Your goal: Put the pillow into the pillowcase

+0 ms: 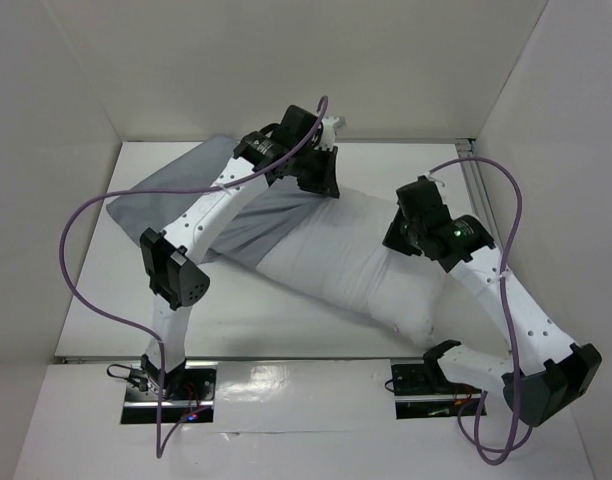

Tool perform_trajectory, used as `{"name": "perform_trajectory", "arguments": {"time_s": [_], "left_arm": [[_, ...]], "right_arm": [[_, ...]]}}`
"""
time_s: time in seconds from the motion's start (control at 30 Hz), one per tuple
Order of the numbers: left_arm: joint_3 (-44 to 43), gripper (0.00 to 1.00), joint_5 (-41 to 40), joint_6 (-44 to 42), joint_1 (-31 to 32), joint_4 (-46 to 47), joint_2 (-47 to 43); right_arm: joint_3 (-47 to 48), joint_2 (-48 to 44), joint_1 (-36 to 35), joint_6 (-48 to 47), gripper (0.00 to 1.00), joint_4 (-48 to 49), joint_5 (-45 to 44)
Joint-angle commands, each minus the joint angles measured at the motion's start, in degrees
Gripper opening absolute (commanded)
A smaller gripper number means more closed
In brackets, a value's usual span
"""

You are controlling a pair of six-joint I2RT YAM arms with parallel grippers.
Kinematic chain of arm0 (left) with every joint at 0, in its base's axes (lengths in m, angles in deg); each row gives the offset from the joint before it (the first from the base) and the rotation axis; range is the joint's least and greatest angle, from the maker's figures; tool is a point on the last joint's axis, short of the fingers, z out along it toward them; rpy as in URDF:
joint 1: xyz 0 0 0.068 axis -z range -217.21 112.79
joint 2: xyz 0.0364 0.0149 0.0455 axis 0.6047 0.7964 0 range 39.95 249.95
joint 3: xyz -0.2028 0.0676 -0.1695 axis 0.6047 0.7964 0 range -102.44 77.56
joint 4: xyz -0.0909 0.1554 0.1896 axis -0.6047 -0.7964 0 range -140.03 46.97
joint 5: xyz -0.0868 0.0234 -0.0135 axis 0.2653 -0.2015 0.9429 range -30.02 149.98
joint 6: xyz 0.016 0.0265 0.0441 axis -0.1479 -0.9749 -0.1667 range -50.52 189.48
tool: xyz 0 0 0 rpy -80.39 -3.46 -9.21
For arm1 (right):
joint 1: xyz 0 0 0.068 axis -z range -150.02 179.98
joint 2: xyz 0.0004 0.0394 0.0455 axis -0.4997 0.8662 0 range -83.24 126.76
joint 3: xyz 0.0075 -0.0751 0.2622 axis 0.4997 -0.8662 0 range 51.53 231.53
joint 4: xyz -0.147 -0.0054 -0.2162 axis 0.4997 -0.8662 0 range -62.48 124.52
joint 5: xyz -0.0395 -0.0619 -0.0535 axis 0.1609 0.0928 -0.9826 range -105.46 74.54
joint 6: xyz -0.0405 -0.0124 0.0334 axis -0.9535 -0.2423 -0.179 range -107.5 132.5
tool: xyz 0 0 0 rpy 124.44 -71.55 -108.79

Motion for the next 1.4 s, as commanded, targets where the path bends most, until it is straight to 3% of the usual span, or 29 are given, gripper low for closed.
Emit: {"name": "perform_trajectory", "arguments": {"time_s": [0.0,0.03,0.1,0.13,0.17,0.2,0.23,0.27,0.37,0.4,0.67,0.9,1.2,1.27,1.3,1.37], "left_arm": [[1.1,0.0,3.7,1.6,0.0,2.9,-2.3],[0.5,0.02,0.6,1.6,-0.1,0.3,-2.3],[-0.7,0.18,-2.9,-0.7,-0.1,-2.1,-1.8],[-1.4,0.4,-6.6,-1.3,-0.1,-3.5,-1.8],[-1.4,0.51,-8.5,-1.8,-0.1,-3.5,-1.8],[-2.0,0.6,-10.1,-2.7,-0.1,-4.1,-2.4],[-2.5,0.64,-11.4,-2.7,-0.1,-4.1,-2.4],[-2.5,0.71,-13.6,-3.4,-0.1,-4.1,-2.9],[-4.6,0.71,-17.3,-4.1,-0.1,-2.3,-2.1],[-4.6,0.71,-18.1,-4.6,-0.1,-1.7,-2.1],[-5.2,0.71,-36.8,-8.0,3.5,7.0,3.2],[-8.1,0.71,-43.2,-11.9,4.1,12.2,11.0],[-7.1,0.7,-55.6,-18.4,6.7,14.4,16.7],[-7.1,0.61,-56.4,-19.9,6.7,14.4,17.4],[-7.1,0.52,-56.4,-19.9,6.7,14.4,17.4],[-7.1,0.25,-55.2,-19.2,6.7,14.4,17.4]], "right_arm": [[-2.4,-2.9,-1.8,5.3,0.0,5.8,3.7],[-3.7,-2.9,-1.8,5.3,0.0,6.5,4.2],[-7.3,-4.4,-2.4,5.3,0.0,7.2,5.4],[-8.2,-5.1,-2.4,5.3,0.0,7.2,5.4],[-8.2,-5.1,-2.4,4.8,0.02,6.5,5.4],[-8.2,-5.1,-2.4,4.3,0.11,5.2,5.4],[-7.6,-4.6,-2.4,4.3,0.38,2.4,3.6],[-6.0,-4.6,-2.9,3.3,0.55,0.9,2.4],[-1.4,-4.1,-2.9,2.7,0.85,-5.0,-4.4],[0.0,-4.1,-2.9,2.7,0.88,-6.5,-8.2],[7.4,-3.6,-2.9,6.6,0.95,-13.9,-16.0],[5.9,-1.6,0.2,13.3,1.0,-22.5,-19.1],[-7.8,-7.7,2.6,18.8,1.0,-14.9,-7.4],[-11.5,-7.7,3.2,19.3,1.0,-13.5,-5.0],[-12.8,-7.7,3.2,19.3,1.0,-12.5,-4.3],[-16.1,-7.7,3.2,17.6,1.0,-8.7,-2.8]]}}
